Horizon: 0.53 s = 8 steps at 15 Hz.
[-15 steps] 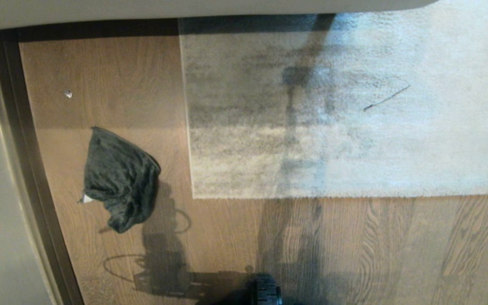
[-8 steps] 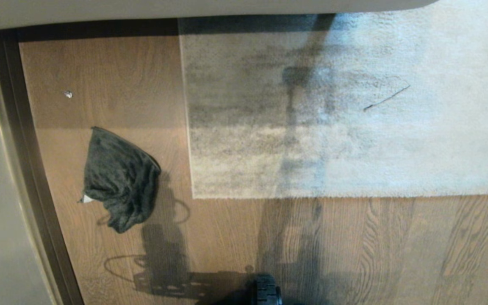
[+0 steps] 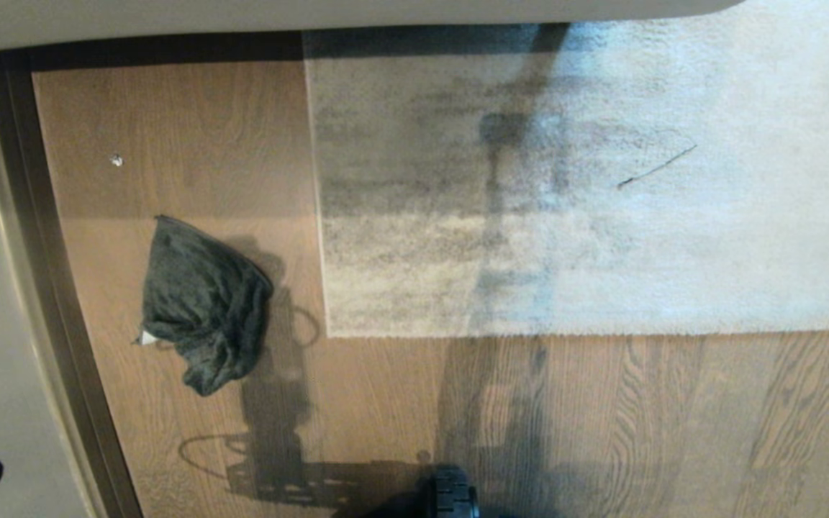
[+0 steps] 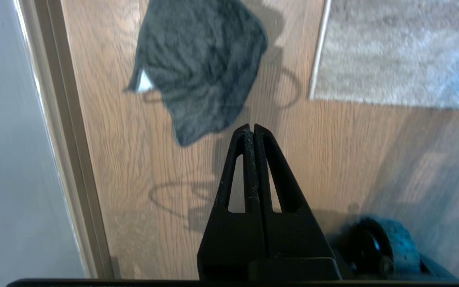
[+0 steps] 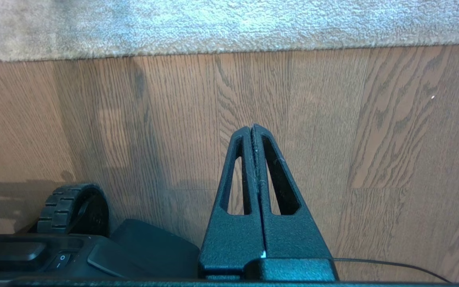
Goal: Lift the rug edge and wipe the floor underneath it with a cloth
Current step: Pick up the rag
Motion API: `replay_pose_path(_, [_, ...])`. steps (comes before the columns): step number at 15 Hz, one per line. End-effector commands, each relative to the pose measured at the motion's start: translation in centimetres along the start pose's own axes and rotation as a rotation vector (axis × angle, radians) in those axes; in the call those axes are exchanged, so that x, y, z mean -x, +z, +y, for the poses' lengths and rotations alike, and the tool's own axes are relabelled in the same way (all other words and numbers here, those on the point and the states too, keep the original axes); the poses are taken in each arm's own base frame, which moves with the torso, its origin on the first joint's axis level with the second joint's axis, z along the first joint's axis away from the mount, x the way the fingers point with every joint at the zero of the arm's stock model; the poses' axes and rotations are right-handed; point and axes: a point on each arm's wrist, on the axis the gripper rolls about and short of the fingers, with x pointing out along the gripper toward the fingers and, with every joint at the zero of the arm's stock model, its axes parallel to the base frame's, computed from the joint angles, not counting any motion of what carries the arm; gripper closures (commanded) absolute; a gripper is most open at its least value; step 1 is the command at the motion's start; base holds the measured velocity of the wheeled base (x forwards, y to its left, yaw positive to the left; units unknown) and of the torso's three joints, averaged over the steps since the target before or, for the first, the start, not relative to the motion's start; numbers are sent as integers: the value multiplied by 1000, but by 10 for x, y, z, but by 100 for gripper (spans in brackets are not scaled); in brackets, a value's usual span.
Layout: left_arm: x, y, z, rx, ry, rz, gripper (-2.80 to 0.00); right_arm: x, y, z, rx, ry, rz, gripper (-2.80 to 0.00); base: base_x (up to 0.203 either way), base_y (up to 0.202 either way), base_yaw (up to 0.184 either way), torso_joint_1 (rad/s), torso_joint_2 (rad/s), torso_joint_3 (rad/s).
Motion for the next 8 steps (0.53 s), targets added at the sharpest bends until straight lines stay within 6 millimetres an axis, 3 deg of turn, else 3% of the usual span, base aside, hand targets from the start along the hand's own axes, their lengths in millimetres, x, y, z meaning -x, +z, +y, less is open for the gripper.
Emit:
replay_pose_path(1, [-17, 2, 0, -5, 7, 71, 0, 0, 0, 0, 0, 0, 0, 0, 0, 0, 0, 0, 0, 0])
replay_pose_path(8, [-69, 7, 2, -29, 48, 139, 0, 0, 0, 0, 0, 0, 0, 0, 0, 0, 0, 0, 0, 0])
